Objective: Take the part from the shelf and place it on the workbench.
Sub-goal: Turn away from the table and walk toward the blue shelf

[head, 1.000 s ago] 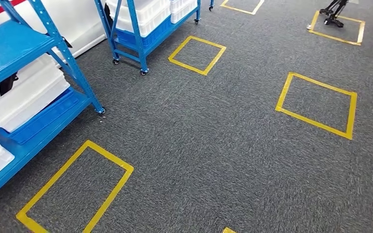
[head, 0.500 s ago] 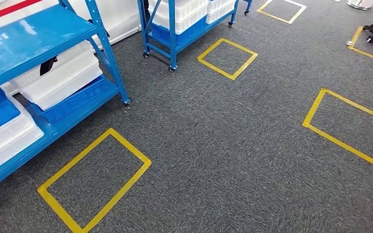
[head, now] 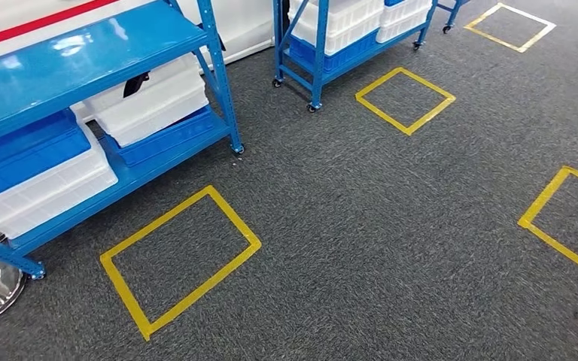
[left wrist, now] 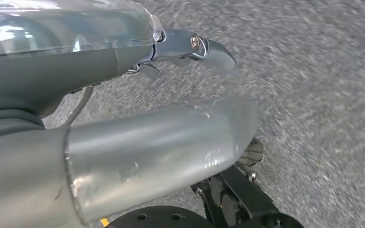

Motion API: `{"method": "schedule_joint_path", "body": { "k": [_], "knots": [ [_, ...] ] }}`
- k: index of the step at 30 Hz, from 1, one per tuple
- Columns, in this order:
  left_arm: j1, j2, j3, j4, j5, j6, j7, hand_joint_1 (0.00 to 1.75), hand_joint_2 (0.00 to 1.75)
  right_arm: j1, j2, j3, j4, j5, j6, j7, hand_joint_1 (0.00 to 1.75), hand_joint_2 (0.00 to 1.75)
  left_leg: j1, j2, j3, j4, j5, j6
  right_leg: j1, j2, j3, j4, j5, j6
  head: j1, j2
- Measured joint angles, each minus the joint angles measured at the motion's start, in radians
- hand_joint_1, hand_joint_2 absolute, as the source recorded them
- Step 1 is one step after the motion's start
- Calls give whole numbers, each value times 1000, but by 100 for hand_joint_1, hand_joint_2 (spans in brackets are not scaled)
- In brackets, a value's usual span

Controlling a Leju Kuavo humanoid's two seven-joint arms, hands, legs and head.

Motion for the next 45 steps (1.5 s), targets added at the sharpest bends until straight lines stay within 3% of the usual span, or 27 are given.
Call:
{"method": "schedule_joint_path", "body": {
  "k": [2,4,5,8,10,12,14,15,16,17,19,21,23,25,27,29,30,31,32,34,36,38,39,41,43,44,45],
  "knots": [
    [2,2,0,0,0,0,2,0,0,-1,0,0,2,4,2,0,0,0,1,23,72,-117,56,-1,0,-24,0,8,-5,4,0,0],
    [-1,3,0,0,0,0,3,0,0,-2,0,0,5,6,4,0,0,0,-4,56,132,-226,87,8,4,-44,2,16,-12,12,1,0],
    [-2,3,0,0,0,0,3,0,0,-3,0,0,5,7,5,0,0,0,-7,65,145,-253,91,15,6,-53,3,19,-14,17,1,0],
    [3,4,0,0,0,0,4,0,0,-9,0,0,6,11,5,0,0,0,-7,42,143,-263,97,34,5,-68,8,20,-16,30,2,0],
    [3,3,0,0,0,0,5,0,0,-10,0,0,6,16,4,1,0,0,-1,23,143,-272,107,48,1,-29,-7,60,-50,40,6,0],
    [-1,3,0,0,0,0,6,0,0,-8,0,0,7,21,4,2,0,0,0,4,137,-274,114,56,-7,29,-58,174,-121,48,10,0],
    [-3,3,0,0,0,0,6,0,0,-6,0,0,7,23,4,4,0,0,-1,-19,130,-273,118,56,-11,48,-112,289,-167,52,11,0],
    [-2,3,0,0,0,0,6,0,0,-6,0,0,8,24,4,4,0,0,-1,-33,129,-272,119,55,-12,50,-120,304,-162,53,11,0],
    [-1,3,0,0,0,0,6,0,0,-6,-1,0,8,24,4,5,0,0,-1,-47,128,-270,120,53,-14,53,-108,280,-136,52,11,0],
    [0,3,0,0,-1,0,6,0,0,-5,-1,0,8,26,4,5,0,0,0,-61,128,-268,120,51,-15,60,-80,221,-97,51,11,0],
    [-1,2,0,0,-1,-1,6,0,0,-5,-2,-1,8,28,5,5,0,0,0,-87,126,-263,121,43,-18,103,-16,85,-36,48,11,0],
    [-2,2,0,0,-1,-2,6,0,0,-6,-3,-1,9,29,6,5,0,0,0,-108,118,-260,123,30,-17,131,7,27,-22,44,11,0],
    [1,2,1,0,-1,-2,6,0,0,-10,-3,-2,11,33,6,5,0,0,2,-125,111,-261,128,17,-14,113,7,24,-19,36,11,0],
    [3,2,1,0,-1,-2,7,0,0,-10,-4,-2,13,37,5,4,0,0,2,-92,96,-236,111,8,-16,87,8,17,-13,21,8,0],
    [0,1,1,0,-2,-2,7,0,0,-6,-4,-2,16,40,2,4,0,0,1,-30,52,-138,52,5,-14,56,8,13,-11,8,1,0],
    [-3,1,1,0,-2,-2,7,0,0,-2,-6,-5,19,42,-1,3,0,0,1,-7,-3,-11,-6,1,-7,22,6,13,-13,3,-4,0],
    [-3,1,1,0,-2,-2,7,0,0,-1,-7,-5,21,43,-2,3,0,0,1,-3,-15,21,-13,0,-5,5,6,14,-14,2,-4,0],
    [-1,1,1,0,-2,-2,7,0,0,-2,-8,-6,23,43,-3,4,0,0,1,1,-7,15,-1,-1,-3,-9,6,14,-15,2,-4,0],
    [1,1,1,0,-2,-2,7,0,0,-4,-8,-6,24,44,-4,4,0,0,1,8,20,-30,26,1,-3,-23,8,14,-17,2,-4,0],
    [1,1,1,0,-2,-2,7,0,0,-6,-9,-6,27,47,-7,4,0,0,-4,52,96,-169,82,9,2,-49,13,17,-22,8,-5,0],
    [-2,1,1,0,-3,-2,6,0,0,-7,-9,-6,30,49,-10,3,0,0,-11,84,133,-247,102,22,7,-72,17,20,-27,17,-2,0],
    [0,1,1,0,-3,-2,6,0,0,-12,-10,-6,32,51,-11,3,0,0,-13,67,130,-256,103,33,9,-94,21,19,-29,25,0,0],
    [3,0,1,0,-3,-2,5,0,0,-14,-11,-6,32,52,-11,3,0,0,-11,55,131,-260,107,39,7,-91,24,23,-33,29,0,0],
    [4,-2,1,0,-3,-2,5,0,0,-16,-14,-6,33,54,-11,2,0,0,-5,32,132,-270,118,52,3,-39,8,68,-68,39,4,0],
    [0,-3,1,0,-4,-2,5,0,0,-13,-16,-6,35,55,-11,1,0,0,-2,9,126,-272,126,60,-5,30,-48,188,-136,46,10,0],
    [-2,-3,1,0,-4,-2,5,0,0,-12,-18,-7,37,55,-11,1,0,0,-1,-5,121,-272,128,60,-8,45,-79,252,-163,49,11,0],
    [-2,-3,1,0,-4,-2,5,0,0,-10,-19,-7,37,55,-11,1,0,0,-1,-19,119,-271,130,60,-10,50,-101,293,-170,51,11,0]
  ]
}}
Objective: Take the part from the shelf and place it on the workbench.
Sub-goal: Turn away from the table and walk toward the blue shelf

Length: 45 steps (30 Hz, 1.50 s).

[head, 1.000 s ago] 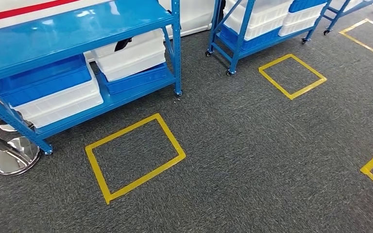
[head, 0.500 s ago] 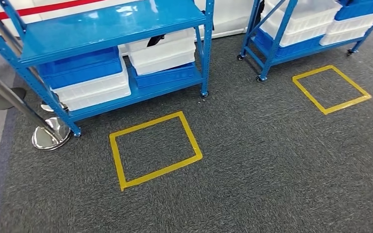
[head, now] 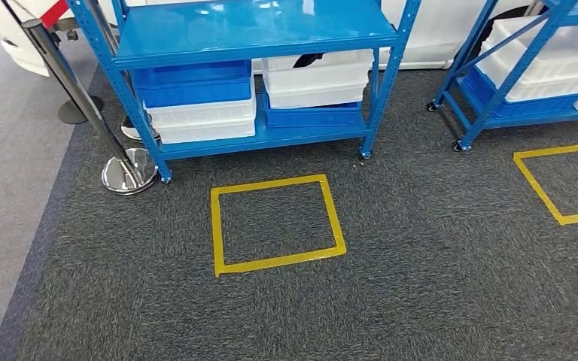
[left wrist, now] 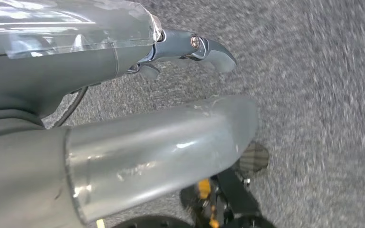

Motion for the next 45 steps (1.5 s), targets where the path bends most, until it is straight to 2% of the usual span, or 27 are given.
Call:
{"method": "schedule_joint_path", "body": {
  "k": [1,2,3,5,8,10,12,14,15,16,17,19,20,23,25,27,29,31,33,35,36,37,39,40,42,43,45],
  "knots": [
    [1,0,0,0,0,-1,0,0,0,1,-2,-1,1,-1,-1,0,0,0,0,-12,-1,1,1,-1,-2,1,-5,5,14,1,0,0],
    [3,0,0,0,0,-2,-2,0,0,1,-3,-2,1,-6,-4,0,0,0,1,-23,-1,4,1,-2,-4,2,9,-32,47,2,1,0],
    [4,0,0,0,0,-4,-5,0,0,0,-4,-6,2,-14,-8,0,0,0,1,-31,-1,7,0,-5,-6,6,35,-95,90,2,1,0],
    [6,-1,0,0,1,-8,-11,0,0,-4,-5,-17,2,-29,-15,0,0,0,-1,-44,-5,17,-3,-15,-8,21,82,-214,145,0,1,0],
    [6,-1,0,0,1,-9,-16,0,0,-10,-5,-24,2,-34,-16,2,0,0,-2,-52,-14,21,-5,-36,-3,29,91,-251,152,-13,0,0],
    [7,-1,0,0,0,-10,-18,0,0,-10,-5,-26,2,-34,-14,3,0,0,0,-40,-19,33,-15,-47,-4,23,92,-258,155,-29,-2,0],
    [7,-1,0,0,-1,-12,-20,0,0,-8,-5,-28,2,-34,-12,3,0,0,2,-9,-55,112,-60,-53,-4,13,94,-263,155,-42,-8,0],
    [5,-2,0,0,-2,-15,-22,0,0,-4,-5,-33,2,-34,-9,3,0,0,2,12,-118,242,-122,-57,1,2,96,-263,151,-49,-12,0],
    [6,-2,0,0,-2,-15,-23,0,0,-3,-5,-36,2,-34,-7,3,0,0,2,15,-140,288,-135,-57,3,-4,99,-263,148,-50,-13,0],
    [7,-2,0,0,-3,-16,-23,0,0,-2,-5,-38,1,-34,-6,3,0,0,2,16,-146,301,-128,-56,6,-8,103,-263,145,-50,-13,0],
    [9,-2,0,0,-3,-16,-24,0,0,-2,-5,-40,1,-34,-4,4,0,0,1,18,-134,278,-105,-52,8,-12,109,-263,141,-50,-13,0],
    [12,-1,-1,0,-4,-16,-27,0,0,-2,-4,-43,1,-34,0,4,0,0,-5,25,-71,152,-40,-36,11,-19,123,-263,130,-48,-14,0],
    [12,-1,-1,0,-5,-17,-28,0,0,-2,-3,-43,0,-34,2,4,0,0,-10,31,-42,92,-22,-26,12,-21,128,-263,125,-45,-12,0],
    [13,1,-1,0,-8,-17,-30,0,0,-5,2,-44,-1,-34,7,5,0,0,-21,40,-8,21,-25,-5,11,-29,141,-265,123,-27,-7,0],
    [17,0,-1,0,-10,-17,-30,0,0,-6,2,-45,-2,-34,8,6,0,0,-17,32,21,-2,-27,3,9,-27,148,-246,131,-16,-6,0],
    [17,-1,-1,0,-11,-17,-31,0,0,-7,2,-46,-2,-35,8,6,0,0,-11,27,57,-19,-33,8,7,-13,109,-173,117,-7,0,0],
    [16,-1,-1,0,-11,-17,-30,0,0,-8,2,-47,-3,-35,9,6,0,0,-9,23,74,-23,-47,10,2,-2,21,-60,75,2,5,0],
    [17,-2,-1,0,-12,-18,-30,0,0,-7,2,-48,-4,-35,9,6,0,0,-8,17,93,-23,-67,7,-3,0,-52,-1,52,10,5,0],
    [21,-3,-1,0,-13,-18,-30,0,0,-2,2,-49,-5,-35,10,6,0,0,-5,11,122,-23,-91,2,-4,0,-66,-53,95,11,6,0],
    [22,-5,-1,0,-14,-18,-30,0,0,5,1,-52,-7,-35,11,6,0,0,-4,7,151,-22,-119,-8,-3,0,-51,-166,198,6,9,0],
    [21,-5,-1,0,-14,-18,-30,0,0,6,1,-54,-8,-36,11,6,0,0,-4,6,161,-23,-131,-14,0,0,-45,-205,234,1,9,0],
    [19,-6,-1,0,-14,-18,-30,0,0,6,1,-55,-8,-36,11,6,0,0,-5,5,171,-27,-140,-21,2,1,-42,-228,257,-6,9,0],
    [15,-6,-1,0,-14,-17,-30,0,0,3,1,-57,-9,-37,11,7,0,0,-6,5,180,-16,-132,-34,5,3,-27,-236,246,-23,8,0],
    [14,-6,-1,0,-14,-17,-30,0,0,3,1,-57,-9,-37,12,7,0,0,-5,6,172,14,-116,-39,3,3,-13,-244,240,-30,7,0],
    [13,-7,-1,0,-14,-18,-30,0,0,3,1,-59,-11,-37,14,7,0,0,-3,12,107,133,-87,-48,1,2,23,-260,222,-42,4,0],
    [13,-8,-1,0,-14,-18,-30,0,0,4,1,-60,-12,-37,16,7,0,0,-1,16,61,200,-94,-52,1,2,42,-267,211,-45,2,0],
    [15,-8,-1,0,-14,-19,-30,0,0,3,1,-62,-15,-37,17,7,0,0,0,18,-25,284,-167,-56,1,3,80,-275,184,-48,1,0]
  ]
}}
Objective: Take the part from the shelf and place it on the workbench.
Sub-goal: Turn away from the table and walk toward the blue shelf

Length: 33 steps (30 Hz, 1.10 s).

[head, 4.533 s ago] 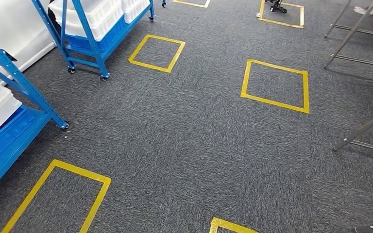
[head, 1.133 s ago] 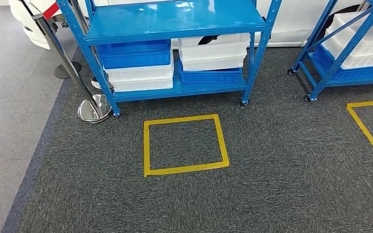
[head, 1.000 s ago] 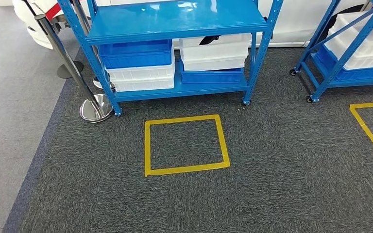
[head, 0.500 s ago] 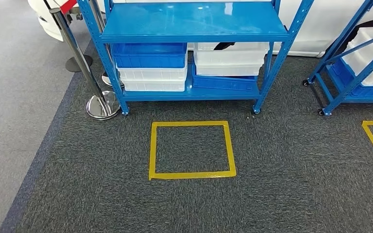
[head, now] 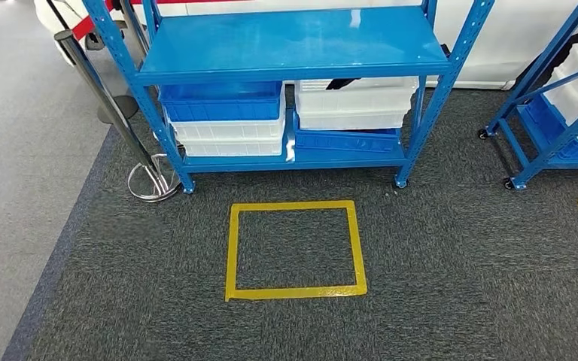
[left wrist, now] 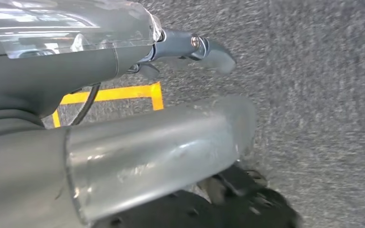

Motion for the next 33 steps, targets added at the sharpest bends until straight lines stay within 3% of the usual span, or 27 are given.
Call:
{"method": "schedule_joint_path", "body": {
  "k": [2,3,4,6,7,8,10,12,13,14,16,17,18,19,22,23,25,27,29,31,32,33],
  "knots": [
    [3,0,0,0,0,0,0,0,0,1,0,-2,-1,0,0,0,0,0,0,0,-52,-7,-74,2,2,2,42,-2,-31,0,-1,0],
    [4,0,0,0,0,0,0,0,0,1,0,-3,-1,0,0,0,0,0,-1,0,-64,-42,-73,7,3,2,63,-2,-48,1,-1,0],
    [6,0,0,0,0,0,0,0,0,1,0,-4,-1,0,0,0,0,0,-2,1,-69,-92,-29,14,5,2,84,-3,-65,1,-2,0],
    [12,0,0,0,0,0,0,0,0,2,1,-5,-2,0,1,0,0,0,-11,4,-72,-188,119,31,10,3,120,-1,-99,7,-1,0],
    [14,0,0,0,0,0,0,0,0,1,2,-5,-2,0,2,0,0,0,-16,5,-68,-214,174,38,9,5,133,-3,-114,12,0,0],
    [15,1,0,0,0,0,0,0,0,0,3,-6,-2,0,2,0,0,0,-20,5,-62,-225,196,42,9,7,145,0,-121,20,1,0],
    [8,0,0,0,0,0,0,0,0,-7,3,-6,-3,0,2,1,0,0,-22,2,-33,-238,184,52,4,7,145,35,-108,35,1,0],
    [2,0,0,0,0,0,-1,0,0,-12,3,-6,-3,0,2,0,0,0,-18,-1,0,-257,171,65,2,6,87,144,-76,45,2,0],
    [1,0,0,0,0,0,-1,0,0,-14,3,-6,-4,0,2,0,0,0,-17,0,16,-266,162,69,0,6,42,205,-79,50,3,0],
    [0,0,0,0,0,0,-1,0,0,-15,3,-6,-4,0,2,0,0,0,-16,-1,30,-270,152,71,-1,6,-4,254,-100,54,3,0],
    [1,0,0,0,0,0,-1,0,0,-13,3,-6,-4,0,2,1,0,0,-15,-5,63,-275,126,71,-3,6,-78,296,-178,61,3,0],
    [3,0,0,0,0,0,-1,0,0,-10,3,-6,-4,0,2,1,0,0,-14,-9,82,-276,111,69,-4,6,-103,289,-209,63,3,0],
    [4,-1,0,0,0,0,-1,0,0,-6,2,-6,-4,0,2,1,0,0,-13,-12,103,-276,94,66,-4,6,-120,262,-216,63,3,0],
    [6,-2,0,0,0,0,-1,0,0,-2,2,-6,-4,0,2,1,0,0,-12,-15,124,-276,76,63,-4,6,-129,219,-183,61,3,0],
    [8,-5,0,0,-1,0,-1,0,0,10,-1,-9,-7,0,2,1,0,0,-13,-19,166,-280,27,50,3,6,-147,80,42,48,8,0],
    [8,-6,1,0,-1,0,0,0,0,10,-2,-10,-7,0,2,1,0,0,-14,-20,177,-283,20,44,5,7,-147,59,80,43,8,0],
    [4,-6,0,0,0,0,-1,0,0,6,-2,-11,-8,0,2,1,0,0,-14,-19,186,-273,27,34,4,9,-127,45,70,31,7,0],
    [0,-5,0,0,0,0,-1,0,0,6,0,-11,-9,0,2,1,0,0,-12,-12,142,-179,65,26,0,7,-91,25,53,19,1,0],
    [-2,-6,0,0,0,-1,-2,0,0,5,0,-11,-10,0,2,1,0,0,-8,-5,56,-45,61,17,-2,6,-48,7,32,13,-7,0],
    [1,-6,0,0,0,-1,-1,0,0,3,1,-11,-10,0,2,1,0,0,-5,-1,-17,16,-30,9,-3,7,-3,-3,5,12,-12,0],
    [2,-6,0,0,0,-1,-1,0,0,3,1,-11,-10,0,2,1,0,0,-3,-1,-39,11,-74,7,-3,8,20,-5,-10,13,-14,0],
    [2,-6,0,0,0,0,-1,0,0,3,1,-11,-10,0,2,1,0,0,-2,0,-55,-13,-99,6,-4,9,45,-5,-27,15,-15,0]
  ]
}}
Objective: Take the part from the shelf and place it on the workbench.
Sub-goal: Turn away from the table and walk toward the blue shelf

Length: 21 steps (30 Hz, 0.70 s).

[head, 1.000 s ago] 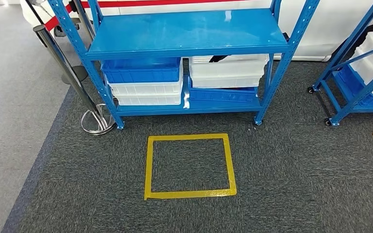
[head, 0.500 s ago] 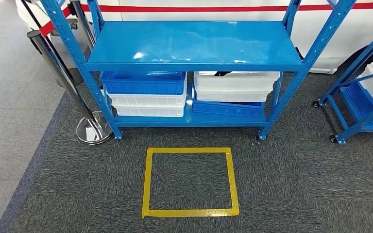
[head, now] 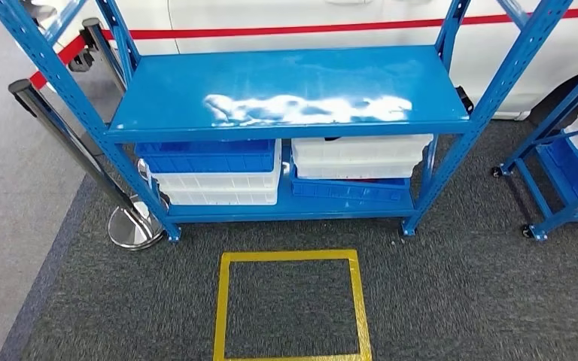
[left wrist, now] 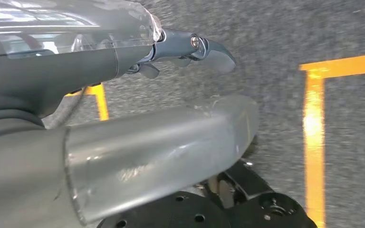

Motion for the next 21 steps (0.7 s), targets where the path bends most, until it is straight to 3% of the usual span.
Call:
{"method": "schedule_joint_path", "body": {
  "k": [1,4,5,6,9,11,13,14,15,16,18,20,21],
  "knots": [
    [1,0,0,0,0,1,0,0,0,0,0,0,0,0,0,0,0,0,1,0,-7,-41,19,1,-1,1,23,0,-17,2,-1,0],
    [8,1,0,0,-1,3,2,0,0,-1,0,-1,0,0,3,0,0,0,-2,5,-25,-178,248,13,2,5,68,12,-68,15,-4,0],
    [9,1,0,0,-1,3,3,0,0,-2,0,-1,0,0,4,1,0,0,-4,6,-30,-194,298,18,3,7,74,16,-82,21,-5,0],
    [8,1,0,0,-1,3,4,0,0,-5,0,-1,0,0,4,1,0,0,-7,6,-33,-194,309,23,3,9,81,19,-94,28,-5,0],
    [-1,1,0,0,-1,4,3,0,0,-12,0,-1,0,0,4,0,0,0,-6,2,-18,-203,301,43,-1,4,85,35,-125,46,-2,0],
    [-6,1,0,0,-1,4,3,0,0,-16,0,-1,0,0,4,0,0,0,-4,3,-5,-214,293,55,-2,0,32,131,-171,52,0,0],
    [-8,1,0,0,-1,6,3,0,0,-17,0,-1,0,0,5,0,0,0,-6,4,5,-215,282,61,-2,-1,-54,255,-205,55,1,0],
    [-8,1,0,0,-1,6,3,0,0,-16,0,0,0,0,5,0,0,0,-7,3,12,-215,275,62,-2,-1,-86,288,-197,56,1,0],
    [-7,1,0,0,-1,7,3,0,0,-14,0,0,0,0,5,0,0,0,-7,1,21,-215,268,62,-1,-2,-103,284,-167,55,1,0],
    [-6,1,0,0,-1,8,3,0,0,-13,0,0,0,0,5,0,0,0,-8,-1,31,-215,261,62,0,-2,-104,249,-122,52,2,0],
    [-5,-1,0,0,-1,9,3,0,0,-12,-2,-1,0,0,4,0,0,0,-10,-2,49,-215,249,58,6,-2,-79,129,-29,40,2,0],
    [-7,-2,0,0,-1,9,3,0,0,-14,-4,-1,0,0,4,0,0,0,-11,-3,53,-214,242,50,14,-3,-60,53,6,29,2,0],
    [-8,-3,0,0,-1,10,3,0,0,-15,-5,-1,1,0,4,0,0,0,-10,-3,53,-216,242,45,17,-3,-59,46,3,26,2,0]
  ]
}}
